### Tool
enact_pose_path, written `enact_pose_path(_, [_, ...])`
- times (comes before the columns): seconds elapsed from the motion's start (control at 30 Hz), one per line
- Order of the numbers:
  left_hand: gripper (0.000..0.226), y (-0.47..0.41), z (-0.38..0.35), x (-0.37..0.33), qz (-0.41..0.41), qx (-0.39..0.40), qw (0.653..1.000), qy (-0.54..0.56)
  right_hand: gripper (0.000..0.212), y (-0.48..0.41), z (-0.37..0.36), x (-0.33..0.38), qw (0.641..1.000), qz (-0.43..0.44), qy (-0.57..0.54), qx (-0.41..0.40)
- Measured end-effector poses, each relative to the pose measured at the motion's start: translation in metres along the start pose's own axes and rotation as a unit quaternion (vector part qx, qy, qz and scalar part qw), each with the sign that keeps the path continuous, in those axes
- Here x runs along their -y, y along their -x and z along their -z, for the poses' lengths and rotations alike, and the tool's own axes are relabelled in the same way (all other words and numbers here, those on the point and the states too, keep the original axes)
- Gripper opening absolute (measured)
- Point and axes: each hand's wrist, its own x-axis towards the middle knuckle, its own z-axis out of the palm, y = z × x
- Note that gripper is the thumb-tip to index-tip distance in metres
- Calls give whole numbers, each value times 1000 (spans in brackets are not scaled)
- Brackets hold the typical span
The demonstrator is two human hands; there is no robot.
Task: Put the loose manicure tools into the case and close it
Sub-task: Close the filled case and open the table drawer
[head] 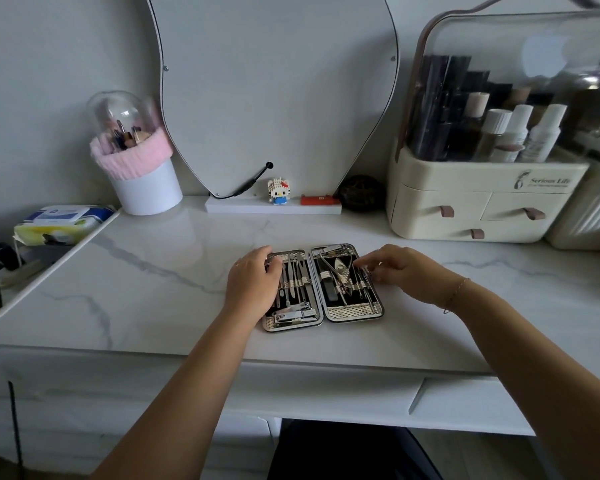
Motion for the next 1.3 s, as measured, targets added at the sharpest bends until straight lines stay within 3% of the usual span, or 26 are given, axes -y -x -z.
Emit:
enact_pose_path(0.07, [44, 2, 4, 1, 37, 4, 997, 67, 33, 4, 2, 2, 989, -44, -141, -33])
enact_pose_path(0.13, [45, 7, 13, 0, 100, 23, 967, 235, 30, 9, 5, 6, 948, -102, -300, -36])
enact_pose_path(0.23, [46, 14, 28, -5, 208, 82, 827, 515, 25, 17, 7, 12, 883, -150, -445, 7])
enact_pose_path(0.3, [46, 12, 37, -3, 264, 89, 776, 566, 26, 18, 6, 11, 865, -162, -475, 0])
enact_pose_path(0.43, [41, 3, 49, 1, 306, 105, 739, 592, 22, 19, 2, 9, 834, -177, -522, -24])
enact_pose_path(0.53, [39, 2, 44, -3, 275, 126, 748, 591, 17, 20, 2, 12, 823, -188, -535, -14])
enact_pose_path(0.63, [36, 7, 31, -16, 208, 146, 764, 594, 22, 20, 3, 17, 837, -193, -511, 25])
enact_pose_path(0.7, [35, 16, 23, -31, 140, 150, 806, 554, 29, 19, 1, 17, 850, -199, -485, 53])
enact_pose_path(0.8, [42, 29, 7, -50, -3, 168, 914, 370, 33, 17, -1, 17, 849, -214, -479, 63])
enact_pose_path(0.9, [49, 37, -15, -53, -98, 175, 962, 187, 36, 17, -1, 19, 857, -207, -468, 65])
enact_pose_path(1.0, [49, 41, -30, -46, -122, 148, 976, 98, 29, 18, -5, 20, 866, -190, -459, 56])
enact_pose_path(1.3, [55, 41, -37, -40, -152, 133, 978, 55, 14, 16, -11, 15, 868, -188, -459, 29])
